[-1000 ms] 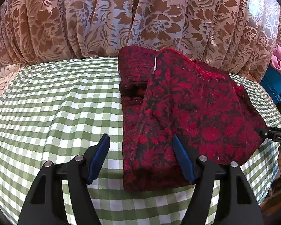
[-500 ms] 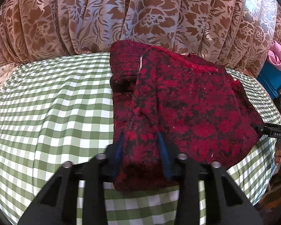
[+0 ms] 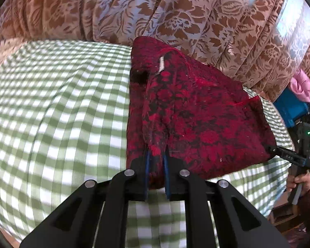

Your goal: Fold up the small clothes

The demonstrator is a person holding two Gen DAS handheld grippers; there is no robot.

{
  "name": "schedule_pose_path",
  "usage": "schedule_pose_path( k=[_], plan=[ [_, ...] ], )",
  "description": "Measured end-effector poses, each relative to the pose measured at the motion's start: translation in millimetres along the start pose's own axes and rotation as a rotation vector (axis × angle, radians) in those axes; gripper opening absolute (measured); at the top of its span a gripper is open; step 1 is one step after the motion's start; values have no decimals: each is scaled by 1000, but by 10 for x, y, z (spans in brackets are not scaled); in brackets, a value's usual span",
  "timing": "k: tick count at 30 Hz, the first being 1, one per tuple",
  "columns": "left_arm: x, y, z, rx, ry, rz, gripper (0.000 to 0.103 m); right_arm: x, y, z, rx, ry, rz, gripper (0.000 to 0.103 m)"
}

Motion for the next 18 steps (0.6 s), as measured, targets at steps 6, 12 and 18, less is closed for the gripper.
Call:
schedule_pose_path(
  k=[6,12,18],
  plan=[
    [-183,236,-30,-42,39,-1,9,-191,268,-33,19,-42,39,28],
    [-471,568,-249,-77,93,34,9,-505,741,-188,-24,-33,123,24],
    [-582,923,-653,-77,133,106,10,-686,953,-521,34,-3,156,18]
  ],
)
Point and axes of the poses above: each gripper's, at about its wrist camera, not at the fingertips, and x roughly the way its jaws point, z to its left, y to its underside, the point moved 8 cm from there along x, roughly the way its jaws point, and after that the axes turned 13 degrees about x, right-handed, at the moved point
